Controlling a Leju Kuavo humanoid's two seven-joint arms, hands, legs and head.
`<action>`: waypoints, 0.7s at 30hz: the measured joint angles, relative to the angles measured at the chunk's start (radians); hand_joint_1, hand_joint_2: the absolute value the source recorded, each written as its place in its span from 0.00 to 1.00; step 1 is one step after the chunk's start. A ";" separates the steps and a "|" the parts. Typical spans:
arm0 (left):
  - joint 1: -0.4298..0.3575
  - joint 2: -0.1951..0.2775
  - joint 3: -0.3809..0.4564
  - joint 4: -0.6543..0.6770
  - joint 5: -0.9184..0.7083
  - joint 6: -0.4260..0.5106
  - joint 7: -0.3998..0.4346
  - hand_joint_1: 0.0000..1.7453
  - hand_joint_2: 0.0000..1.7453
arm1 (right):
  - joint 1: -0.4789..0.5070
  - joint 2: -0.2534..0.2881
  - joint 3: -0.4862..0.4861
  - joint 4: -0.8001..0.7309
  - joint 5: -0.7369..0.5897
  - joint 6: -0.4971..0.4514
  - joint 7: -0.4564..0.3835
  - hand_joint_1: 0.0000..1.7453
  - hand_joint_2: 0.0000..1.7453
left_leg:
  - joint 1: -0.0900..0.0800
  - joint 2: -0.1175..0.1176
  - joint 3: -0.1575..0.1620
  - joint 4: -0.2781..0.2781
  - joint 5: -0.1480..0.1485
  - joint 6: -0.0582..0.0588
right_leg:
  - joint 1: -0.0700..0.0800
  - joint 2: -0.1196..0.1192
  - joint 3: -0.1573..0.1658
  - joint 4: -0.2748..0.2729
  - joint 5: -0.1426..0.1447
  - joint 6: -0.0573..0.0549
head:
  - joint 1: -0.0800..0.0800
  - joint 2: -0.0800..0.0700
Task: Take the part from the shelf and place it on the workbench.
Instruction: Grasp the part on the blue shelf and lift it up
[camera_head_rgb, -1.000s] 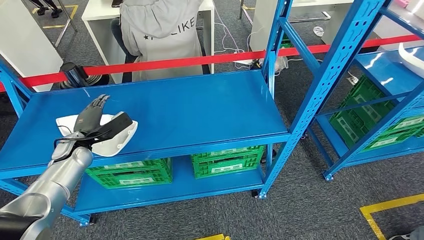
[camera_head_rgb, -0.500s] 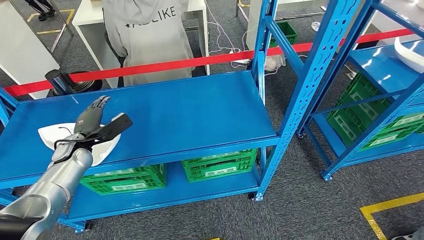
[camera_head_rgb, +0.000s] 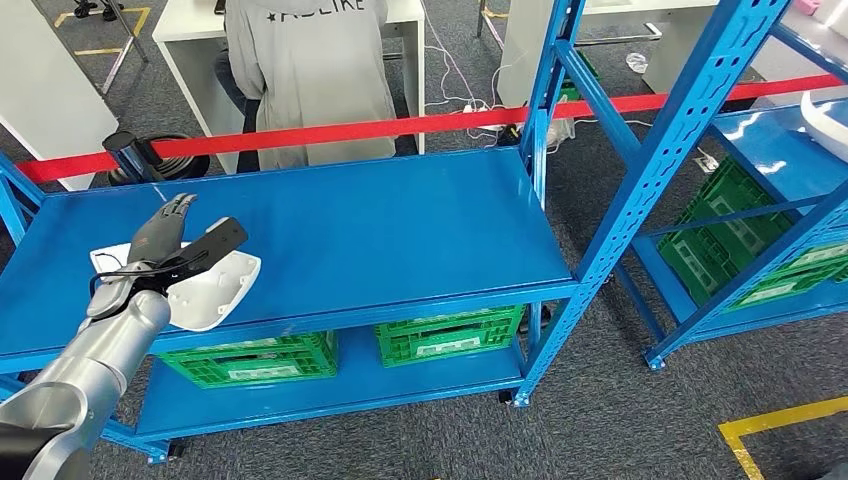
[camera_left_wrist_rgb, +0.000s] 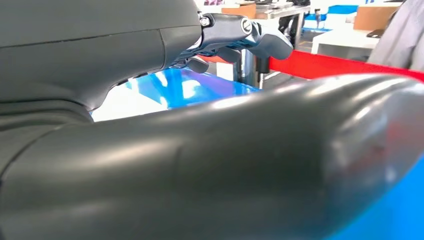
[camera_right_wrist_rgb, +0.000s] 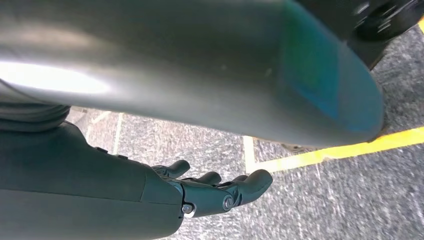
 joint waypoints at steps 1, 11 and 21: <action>-0.002 0.006 0.000 0.001 -0.002 -0.005 0.005 0.00 0.00 | -0.001 -0.001 0.000 0.000 0.000 0.000 0.000 0.00 0.00 | -0.001 -0.001 0.000 0.005 -0.005 -0.005 | 0.001 0.000 0.031 -0.063 0.023 -0.003 | 0.000 0.000; -0.006 0.058 0.002 0.020 -0.026 -0.059 0.011 0.00 0.00 | -0.001 -0.002 -0.005 0.000 0.005 0.003 0.000 0.00 0.00 | -0.009 0.000 0.010 -0.007 -0.009 -0.017 | 0.004 0.005 0.068 -0.134 0.034 -0.027 | -0.002 0.000; -0.001 0.079 0.002 0.025 -0.035 -0.112 -0.039 0.00 0.00 | -0.001 -0.002 -0.011 0.000 0.003 0.002 0.001 0.00 0.00 | -0.008 0.000 0.010 -0.008 -0.007 -0.030 | 0.004 0.004 0.070 -0.134 0.035 -0.031 | -0.001 0.000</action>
